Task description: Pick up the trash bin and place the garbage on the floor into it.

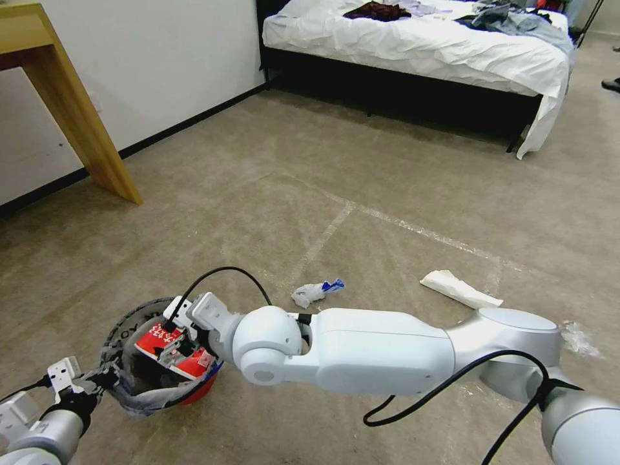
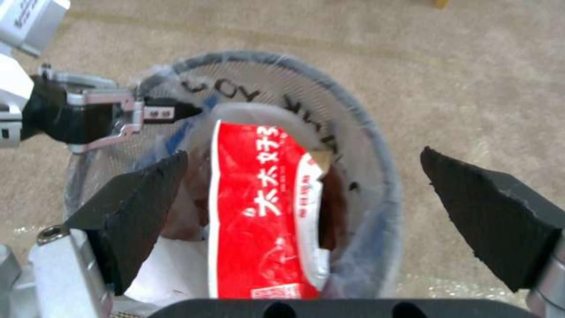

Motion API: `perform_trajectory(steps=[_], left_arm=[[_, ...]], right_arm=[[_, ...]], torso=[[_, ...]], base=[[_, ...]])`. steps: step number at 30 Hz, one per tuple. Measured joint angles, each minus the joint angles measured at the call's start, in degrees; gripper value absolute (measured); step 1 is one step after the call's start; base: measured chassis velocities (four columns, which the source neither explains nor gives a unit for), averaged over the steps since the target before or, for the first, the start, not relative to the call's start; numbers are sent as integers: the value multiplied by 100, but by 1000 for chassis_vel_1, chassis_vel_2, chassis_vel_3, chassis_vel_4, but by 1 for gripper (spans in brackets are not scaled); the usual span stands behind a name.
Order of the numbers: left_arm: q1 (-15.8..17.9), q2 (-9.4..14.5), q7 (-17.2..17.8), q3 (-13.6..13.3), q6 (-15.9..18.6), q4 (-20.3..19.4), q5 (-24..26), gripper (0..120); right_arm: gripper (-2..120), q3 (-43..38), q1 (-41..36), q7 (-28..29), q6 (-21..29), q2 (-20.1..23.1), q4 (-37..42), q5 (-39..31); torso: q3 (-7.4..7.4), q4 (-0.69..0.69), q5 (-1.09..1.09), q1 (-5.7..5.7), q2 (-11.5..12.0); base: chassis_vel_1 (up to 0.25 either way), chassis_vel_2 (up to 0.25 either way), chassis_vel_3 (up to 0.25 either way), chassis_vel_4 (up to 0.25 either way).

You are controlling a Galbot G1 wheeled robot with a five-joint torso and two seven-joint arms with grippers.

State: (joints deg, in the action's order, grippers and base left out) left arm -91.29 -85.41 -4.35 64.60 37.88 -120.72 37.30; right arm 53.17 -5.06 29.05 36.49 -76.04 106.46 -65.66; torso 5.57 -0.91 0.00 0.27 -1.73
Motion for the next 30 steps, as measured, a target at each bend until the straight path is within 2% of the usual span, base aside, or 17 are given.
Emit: perform_trajectory(steps=[3, 10, 12, 13, 15, 16, 19, 20, 22, 25, 27, 28, 30], left_arm=[[7, 6, 2, 2, 0, 6, 0, 1], [19, 24, 7, 12, 5, 38, 0, 1], [19, 35, 9, 22, 6, 41, 5, 1], [19, 35, 9, 22, 6, 41, 5, 1], [16, 54, 11, 47, 8, 41, 25, 1], [16, 54, 11, 47, 8, 41, 25, 1], [-3, 83, 13, 85, 12, 41, 69, 1], [-3, 83, 13, 85, 12, 41, 69, 1], [-20, 98, 21, 112, 15, 24, 110, 1], [-23, 101, 22, 119, 15, 17, 120, 1], [-24, 104, 23, 138, 16, 2, 158, 1], [-24, 104, 23, 138, 16, 2, 158, 1], [-19, 113, 28, 170, 16, -4, 196, 1]], right_arm=[[100, -59, 12, 0, 1, 54, 60, -6], [100, -553, -40, -12, 1, 538, 511, -51], [100, -758, -122, -34, -2, 815, 678, -49], [100, -758, -122, -34, -2, 815, 678, -49], [100, -1076, -283, -52, -13, 1253, 890, -23], [100, -1076, -283, -52, -13, 1253, 890, -23], [100, -1622, -575, -114, -62, 1755, 1158, 65], [100, -1622, -575, -114, -62, 1755, 1158, 65], [100, -2203, -936, -238, -158, 2102, 1362, 298], [100, -2380, -1067, -266, -226, 2192, 1416, 406], [100, -3011, -1636, -331, -712, 2523, 1603, 748], [100, -3011, -1636, -331, -712, 2523, 1603, 748], [100, -3733, -2210, -480, -1267, 2735, 1733, 852]], torso=[[0, 0, 0, 0, 0], [0, 0, 1, 0, 0], [0, 0, 0, 0, 0], [0, 0, 0, 0, 0], [0, -1, 1, 0, 0], [0, -1, 1, 0, 0], [0, 0, 1, 0, 0], [0, 0, 1, 0, 0], [0, 0, 1, 0, 0], [0, 0, 1, 0, 0], [0, 0, 2, 0, 0], [0, 0, 2, 0, 0], [0, -2, 2, 0, 0]], base=[[0, 0, 0, 0], [0, 0, 0, 0], [0, 0, 0, 0], [0, 0, 0, 0], [0, 0, 0, 0], [0, 0, 0, 0], [0, 0, 0, 0], [0, 0, 0, 0], [0, 0, 0, 0], [0, 0, 0, 0], [0, 0, 0, 0], [0, 0, 0, 0], [0, 0, 0, 0]])
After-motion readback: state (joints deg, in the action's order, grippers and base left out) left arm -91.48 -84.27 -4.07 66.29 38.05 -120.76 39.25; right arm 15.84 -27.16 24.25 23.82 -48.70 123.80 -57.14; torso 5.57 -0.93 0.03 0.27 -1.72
